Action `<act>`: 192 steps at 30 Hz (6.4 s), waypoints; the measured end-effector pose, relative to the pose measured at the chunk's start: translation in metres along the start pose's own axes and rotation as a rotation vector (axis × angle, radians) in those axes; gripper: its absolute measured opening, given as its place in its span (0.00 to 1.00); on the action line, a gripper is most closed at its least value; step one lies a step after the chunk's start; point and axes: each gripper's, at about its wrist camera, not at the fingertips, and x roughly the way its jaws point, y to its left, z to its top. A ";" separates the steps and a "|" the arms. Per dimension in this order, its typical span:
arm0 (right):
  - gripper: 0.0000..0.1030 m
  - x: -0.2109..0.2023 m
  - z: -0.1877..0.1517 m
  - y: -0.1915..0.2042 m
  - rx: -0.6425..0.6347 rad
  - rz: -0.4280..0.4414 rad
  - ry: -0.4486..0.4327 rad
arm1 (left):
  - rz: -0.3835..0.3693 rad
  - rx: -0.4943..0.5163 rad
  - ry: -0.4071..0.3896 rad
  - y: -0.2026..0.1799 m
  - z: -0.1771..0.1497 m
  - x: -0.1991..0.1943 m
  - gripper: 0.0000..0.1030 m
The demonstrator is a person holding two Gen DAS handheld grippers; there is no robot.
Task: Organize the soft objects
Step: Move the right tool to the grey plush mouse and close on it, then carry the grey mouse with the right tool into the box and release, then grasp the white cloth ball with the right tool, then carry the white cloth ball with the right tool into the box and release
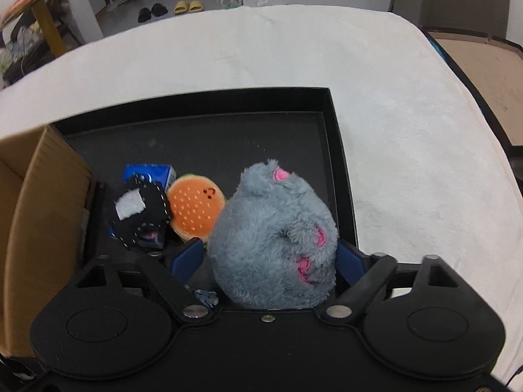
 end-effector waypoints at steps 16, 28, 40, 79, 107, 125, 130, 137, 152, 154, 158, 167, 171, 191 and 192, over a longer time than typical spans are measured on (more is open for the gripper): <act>0.60 -0.053 -0.017 -0.002 -0.040 0.037 -0.089 | -0.062 0.008 -0.053 0.006 -0.012 -0.007 0.07; 0.60 -0.102 -0.009 0.037 -0.122 0.082 -0.167 | -0.118 0.015 -0.050 0.011 -0.012 -0.010 0.08; 0.60 -0.122 0.001 0.090 -0.233 0.146 -0.213 | -0.137 -0.009 -0.032 0.019 -0.010 0.002 0.08; 0.66 -0.054 0.023 0.222 -0.426 0.199 -0.090 | -0.221 -0.132 -0.034 0.041 -0.016 0.018 0.11; 0.66 -0.116 -0.005 0.096 -0.171 0.149 -0.195 | -0.116 0.012 -0.120 0.012 -0.020 -0.007 0.64; 0.78 -0.074 -0.072 0.030 0.127 -0.084 -0.218 | -0.021 0.087 -0.103 -0.015 -0.021 -0.012 0.81; 0.77 -0.067 -0.083 0.017 0.181 -0.090 -0.215 | 0.008 0.088 -0.094 -0.022 -0.018 -0.012 0.81; 0.66 -0.055 -0.091 -0.011 0.255 -0.075 -0.184 | 0.052 0.109 -0.094 -0.036 -0.017 -0.016 0.81; 0.42 -0.021 -0.094 -0.056 0.417 0.013 -0.121 | 0.152 0.109 -0.046 -0.064 -0.002 -0.022 0.81; 0.41 -0.021 -0.095 -0.057 0.415 0.022 -0.126 | 0.161 0.114 -0.038 -0.070 0.000 -0.022 0.81; 0.40 -0.025 -0.095 -0.059 0.408 0.037 -0.142 | 0.181 0.132 -0.033 -0.078 0.000 -0.023 0.81; 0.40 -0.034 -0.094 -0.060 0.398 0.080 -0.169 | 0.189 0.125 -0.031 -0.073 -0.002 -0.021 0.81; 0.40 -0.038 -0.094 -0.056 0.380 0.094 -0.181 | 0.183 0.129 -0.036 -0.071 -0.003 -0.022 0.81; 0.40 -0.068 -0.068 -0.008 0.146 0.186 -0.239 | 0.087 0.082 -0.083 -0.043 -0.009 -0.016 0.78; 0.40 -0.070 -0.067 -0.005 0.135 0.189 -0.240 | 0.078 0.076 -0.084 -0.041 -0.010 -0.016 0.77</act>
